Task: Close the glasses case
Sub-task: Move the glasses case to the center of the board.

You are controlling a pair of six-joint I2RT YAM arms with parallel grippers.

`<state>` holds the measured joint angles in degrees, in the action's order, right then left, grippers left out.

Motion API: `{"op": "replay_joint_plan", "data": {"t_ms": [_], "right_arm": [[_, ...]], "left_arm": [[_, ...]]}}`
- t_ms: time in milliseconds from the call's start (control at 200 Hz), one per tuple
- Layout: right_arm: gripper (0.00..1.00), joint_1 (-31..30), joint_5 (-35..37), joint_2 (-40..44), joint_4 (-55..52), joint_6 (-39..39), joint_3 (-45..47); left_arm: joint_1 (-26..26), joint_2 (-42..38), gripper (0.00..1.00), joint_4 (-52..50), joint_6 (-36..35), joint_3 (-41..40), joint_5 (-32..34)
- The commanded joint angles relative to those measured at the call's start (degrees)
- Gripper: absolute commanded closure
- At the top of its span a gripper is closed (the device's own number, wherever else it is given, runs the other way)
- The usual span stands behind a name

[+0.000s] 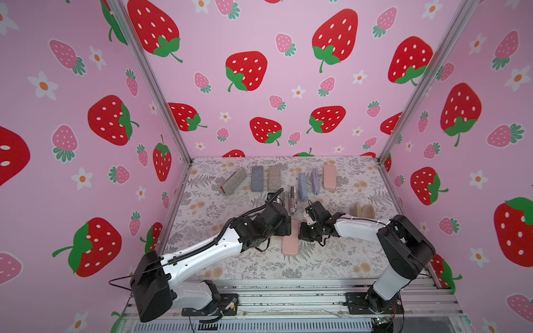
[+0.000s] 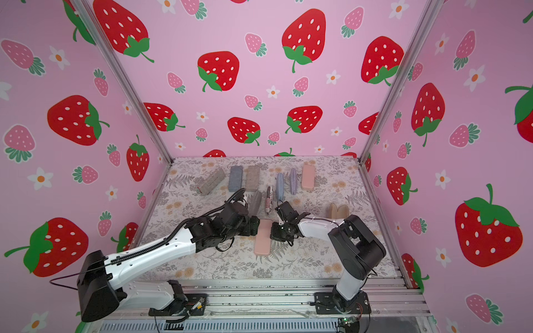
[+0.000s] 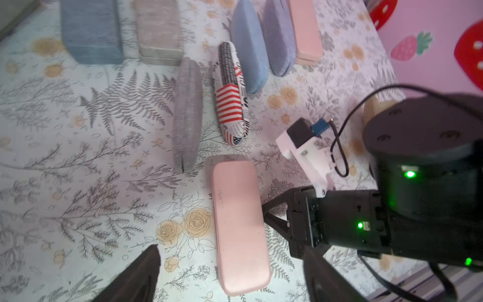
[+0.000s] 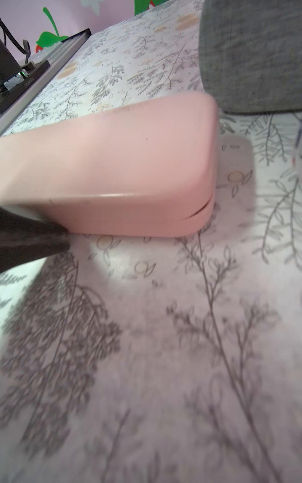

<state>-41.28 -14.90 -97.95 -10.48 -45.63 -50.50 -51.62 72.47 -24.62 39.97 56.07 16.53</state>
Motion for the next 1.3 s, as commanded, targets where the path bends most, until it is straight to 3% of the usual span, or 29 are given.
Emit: {"op": "replay_joint_plan", "data": {"t_ms": [0, 405, 625, 730, 805, 840, 880, 1036, 1296], "right_arm": [[0.96, -2.18, 0.78, -2.63, -1.00, -1.13, -3.77], [0.91, -7.09, 3.95, -9.42, -5.83, -2.53, -14.45], [0.84, -6.93, 16.21, -0.12, -17.86, -2.24, -13.32], [0.68, -6.13, 24.05, 6.67, -26.51, -1.04, -13.63], [0.55, -4.06, 28.72, 11.58, -32.52, 0.27, -14.14], [0.41, -2.55, 30.28, 13.57, -34.74, 0.89, -14.19], [0.34, -0.26, 30.89, 15.41, -37.16, 1.96, -14.02], [0.23, 10.36, 30.63, 17.63, -41.38, 6.21, -12.89], [0.20, 23.52, 31.24, 14.69, -39.09, 10.35, -9.81]], "left_arm": [[1.19, -4.41, 0.03, -2.12, 1.43, -2.93, 5.56], [6.03, -16.65, 0.00, -4.90, 2.22, -10.22, 6.21], [8.21, -16.49, 0.00, -3.12, 1.82, -11.08, 3.02], [8.37, -14.23, 0.01, -1.77, 1.52, -10.37, 1.34], [8.41, -12.25, 0.00, -0.34, 1.35, -9.93, -0.14], [8.43, -11.33, 0.00, 0.27, 1.34, -9.72, -0.84], [8.37, -10.37, 0.00, 1.23, 1.43, -9.70, -1.63], [8.37, -6.58, 0.01, 4.53, 1.57, -9.10, -4.91], [7.68, -1.49, 0.00, 6.11, 1.88, -7.39, -7.64]]}}
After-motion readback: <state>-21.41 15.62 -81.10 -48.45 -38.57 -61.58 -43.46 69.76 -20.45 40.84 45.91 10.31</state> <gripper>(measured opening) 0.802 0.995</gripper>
